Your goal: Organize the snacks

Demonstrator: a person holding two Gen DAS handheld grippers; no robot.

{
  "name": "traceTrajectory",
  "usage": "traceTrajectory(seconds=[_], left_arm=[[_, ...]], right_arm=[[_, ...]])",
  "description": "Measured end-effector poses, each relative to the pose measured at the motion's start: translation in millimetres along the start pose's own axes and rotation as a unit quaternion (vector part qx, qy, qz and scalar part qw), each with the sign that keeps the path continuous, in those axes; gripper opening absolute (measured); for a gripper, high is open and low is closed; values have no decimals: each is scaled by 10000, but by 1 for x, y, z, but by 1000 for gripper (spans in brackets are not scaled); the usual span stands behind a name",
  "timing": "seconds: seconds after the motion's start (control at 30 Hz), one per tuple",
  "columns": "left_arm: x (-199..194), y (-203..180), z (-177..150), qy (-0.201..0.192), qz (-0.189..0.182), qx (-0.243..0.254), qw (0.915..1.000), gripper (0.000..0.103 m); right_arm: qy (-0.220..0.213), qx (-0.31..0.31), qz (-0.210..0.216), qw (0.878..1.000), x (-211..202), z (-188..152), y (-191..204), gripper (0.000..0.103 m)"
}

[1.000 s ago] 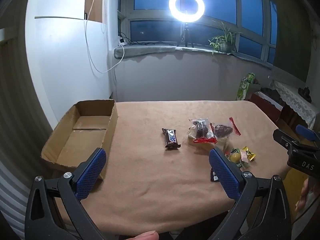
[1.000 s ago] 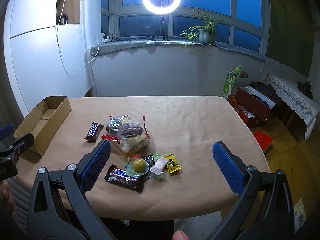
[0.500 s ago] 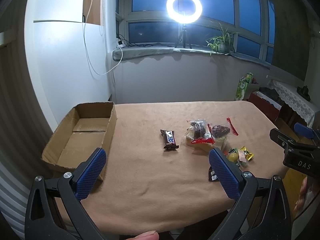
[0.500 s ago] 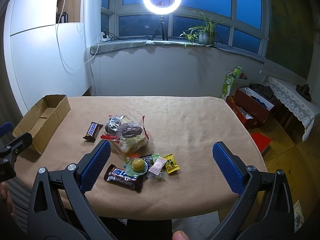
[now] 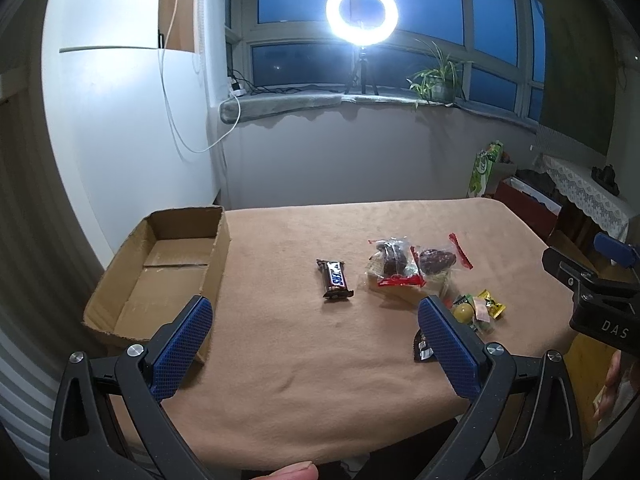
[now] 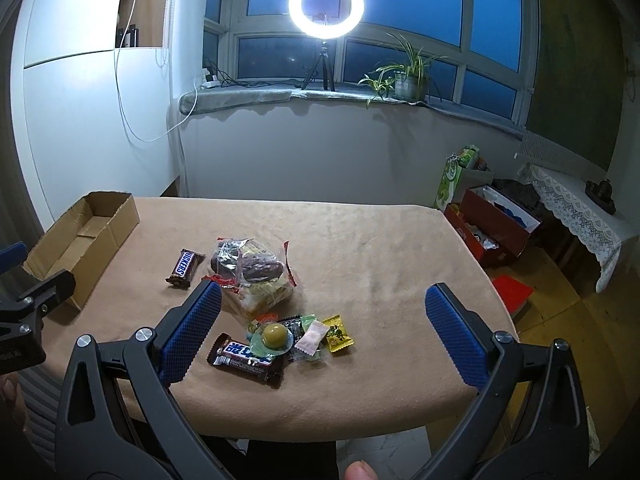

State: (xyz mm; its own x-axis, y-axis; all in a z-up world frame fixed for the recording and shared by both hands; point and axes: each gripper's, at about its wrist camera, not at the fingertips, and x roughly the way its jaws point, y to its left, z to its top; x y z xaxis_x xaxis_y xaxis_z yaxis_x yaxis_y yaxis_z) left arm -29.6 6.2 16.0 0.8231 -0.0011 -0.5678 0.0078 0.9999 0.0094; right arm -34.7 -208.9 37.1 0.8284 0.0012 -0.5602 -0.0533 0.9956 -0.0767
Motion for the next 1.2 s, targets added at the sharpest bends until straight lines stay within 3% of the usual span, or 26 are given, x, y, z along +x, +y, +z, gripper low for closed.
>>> traceTrajectory(seconds=[1.2], left_arm=[[6,-8,-1,121,33,72,9999,102]], right_arm=[[90,-1,24,10000,3,-3,3,103]])
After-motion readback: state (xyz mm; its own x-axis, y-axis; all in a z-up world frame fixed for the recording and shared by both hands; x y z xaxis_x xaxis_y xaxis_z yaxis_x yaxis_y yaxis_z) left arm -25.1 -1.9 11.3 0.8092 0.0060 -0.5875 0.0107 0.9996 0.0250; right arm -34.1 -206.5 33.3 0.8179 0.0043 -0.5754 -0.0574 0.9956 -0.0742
